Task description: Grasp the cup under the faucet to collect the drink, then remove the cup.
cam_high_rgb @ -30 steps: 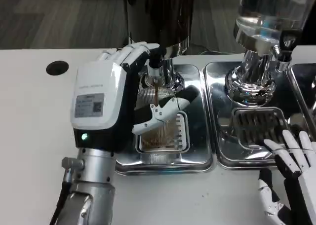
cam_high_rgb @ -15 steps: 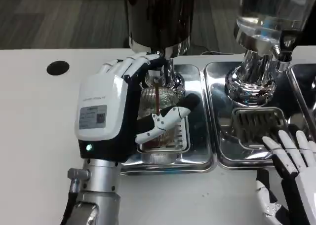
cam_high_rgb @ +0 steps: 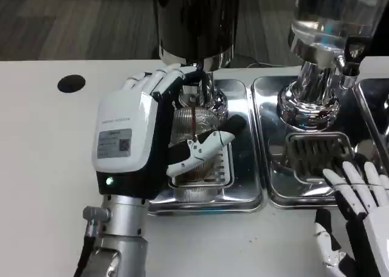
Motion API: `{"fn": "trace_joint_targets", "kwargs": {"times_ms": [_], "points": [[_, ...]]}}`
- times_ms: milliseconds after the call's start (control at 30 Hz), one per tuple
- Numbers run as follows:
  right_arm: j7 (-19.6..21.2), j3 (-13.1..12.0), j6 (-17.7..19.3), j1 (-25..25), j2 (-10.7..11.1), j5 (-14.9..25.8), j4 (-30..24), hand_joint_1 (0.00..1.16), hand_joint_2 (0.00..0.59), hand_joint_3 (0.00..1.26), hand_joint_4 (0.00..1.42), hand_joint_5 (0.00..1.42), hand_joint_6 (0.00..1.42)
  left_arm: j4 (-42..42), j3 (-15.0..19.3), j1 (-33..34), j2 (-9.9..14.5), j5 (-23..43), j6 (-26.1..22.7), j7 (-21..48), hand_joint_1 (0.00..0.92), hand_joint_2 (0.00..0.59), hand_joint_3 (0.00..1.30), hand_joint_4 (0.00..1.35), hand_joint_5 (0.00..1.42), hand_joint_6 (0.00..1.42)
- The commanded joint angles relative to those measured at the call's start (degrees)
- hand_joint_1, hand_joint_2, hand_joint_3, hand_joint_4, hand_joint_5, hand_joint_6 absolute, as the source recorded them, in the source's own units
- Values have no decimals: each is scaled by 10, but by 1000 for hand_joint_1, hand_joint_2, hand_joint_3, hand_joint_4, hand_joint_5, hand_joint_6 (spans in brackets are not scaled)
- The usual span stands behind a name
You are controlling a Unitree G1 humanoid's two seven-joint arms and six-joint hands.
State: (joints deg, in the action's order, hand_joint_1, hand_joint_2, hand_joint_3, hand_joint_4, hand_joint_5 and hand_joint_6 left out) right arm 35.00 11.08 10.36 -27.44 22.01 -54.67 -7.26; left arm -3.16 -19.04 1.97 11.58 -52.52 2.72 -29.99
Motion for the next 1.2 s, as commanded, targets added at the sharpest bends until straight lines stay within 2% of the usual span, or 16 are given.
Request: {"fn": "trace_joint_targets", "kwargs": {"times_ms": [33, 467, 1200], "points": [[3, 2, 1, 0, -3, 2, -2, 119, 534, 213, 84, 0, 65, 11, -2, -16, 6, 0, -7, 13, 0, 111, 529, 330, 464, 328], [1, 0, -1, -2, 2, -6, -12, 137, 538, 216, 84, 0, 65, 16, -4, -8, 7, -4, -8, 15, 0, 110, 527, 328, 461, 328], [-12, 4, -5, 13, 3, 0, 0, 145, 528, 198, 84, 0, 65, -17, 23, -4, 16, 9, -4, 25, 0, 110, 524, 323, 458, 328]]}}
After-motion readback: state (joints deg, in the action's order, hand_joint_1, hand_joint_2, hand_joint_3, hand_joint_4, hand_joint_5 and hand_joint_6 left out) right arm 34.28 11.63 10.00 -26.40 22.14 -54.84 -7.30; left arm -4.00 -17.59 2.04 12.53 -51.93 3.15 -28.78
